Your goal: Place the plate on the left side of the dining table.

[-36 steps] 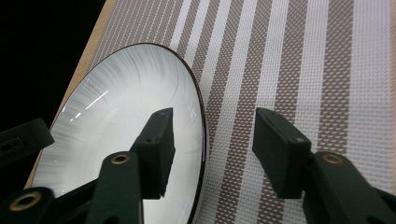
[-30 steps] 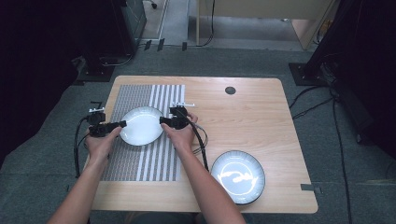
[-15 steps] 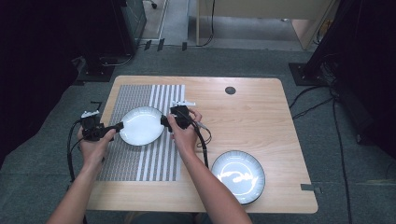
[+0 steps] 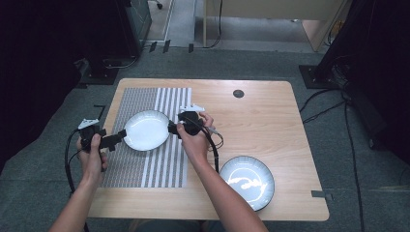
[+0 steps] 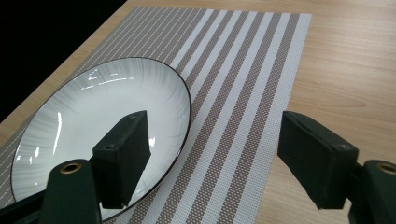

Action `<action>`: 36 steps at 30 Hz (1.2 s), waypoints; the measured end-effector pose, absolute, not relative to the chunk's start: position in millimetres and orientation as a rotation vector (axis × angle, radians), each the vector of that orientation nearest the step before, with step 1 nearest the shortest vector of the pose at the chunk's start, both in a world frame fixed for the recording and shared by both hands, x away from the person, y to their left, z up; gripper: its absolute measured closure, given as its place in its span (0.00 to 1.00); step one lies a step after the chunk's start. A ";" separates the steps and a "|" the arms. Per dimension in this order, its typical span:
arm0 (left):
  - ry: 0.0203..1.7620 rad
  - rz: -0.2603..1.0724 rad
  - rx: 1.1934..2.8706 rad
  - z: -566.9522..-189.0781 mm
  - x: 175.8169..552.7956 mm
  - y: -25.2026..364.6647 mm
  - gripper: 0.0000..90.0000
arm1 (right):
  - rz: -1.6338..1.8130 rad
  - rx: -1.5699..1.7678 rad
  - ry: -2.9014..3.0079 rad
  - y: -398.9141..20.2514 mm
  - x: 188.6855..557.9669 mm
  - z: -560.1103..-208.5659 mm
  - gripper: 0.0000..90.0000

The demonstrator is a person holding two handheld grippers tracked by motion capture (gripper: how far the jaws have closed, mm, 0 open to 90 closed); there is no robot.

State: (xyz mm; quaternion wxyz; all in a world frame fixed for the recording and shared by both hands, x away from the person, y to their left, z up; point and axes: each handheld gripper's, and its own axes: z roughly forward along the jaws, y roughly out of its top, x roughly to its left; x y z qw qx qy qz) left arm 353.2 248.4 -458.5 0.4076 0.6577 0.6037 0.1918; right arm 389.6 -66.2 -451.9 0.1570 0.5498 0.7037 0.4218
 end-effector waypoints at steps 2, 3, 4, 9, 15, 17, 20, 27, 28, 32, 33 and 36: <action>1.530 0.481 1.653 -458.0 349.3 248.5 0.11 | 1.217 1.554 2.024 -70.7 386.3 -446.4 0.28; 1.530 0.481 1.653 -458.0 349.3 248.5 0.11 | 1.218 1.552 2.021 -72.7 385.2 -444.6 0.28; 1.543 0.466 1.645 -457.6 346.1 247.8 0.11 | 1.219 1.554 2.020 -75.1 384.1 -442.9 0.28; 1.528 0.455 1.640 -457.4 338.1 241.7 0.11 | 1.228 1.580 2.013 -89.4 378.8 -438.7 0.29; 1.509 0.476 1.657 -455.6 329.8 236.7 0.11 | 1.238 1.583 1.992 -106.0 370.8 -433.6 0.29; 1.504 0.482 1.662 -455.6 328.3 236.0 0.11 | 1.239 1.583 1.980 -111.1 368.1 -431.7 0.29; 1.496 0.496 1.672 -457.3 322.1 233.9 0.11 | 1.248 1.598 1.963 -119.9 364.1 -430.3 0.28; 1.482 0.493 1.680 -460.7 311.2 231.4 0.11 | 1.269 1.624 1.930 -139.8 354.8 -427.6 0.28; 1.479 0.493 1.679 -460.9 309.5 230.8 0.11 | 1.266 1.618 1.929 -142.1 354.0 -427.5 0.28; 1.466 0.501 1.685 -460.9 301.9 228.5 0.11 | 1.265 1.603 1.927 -149.3 348.8 -425.2 0.28; 1.466 0.501 1.685 -460.9 301.9 228.5 0.11 | 1.265 1.603 1.927 -149.3 348.8 -425.2 0.28; 1.444 0.508 1.694 -459.7 293.3 228.2 0.11 | 1.269 1.584 1.921 -157.0 342.3 -423.6 0.28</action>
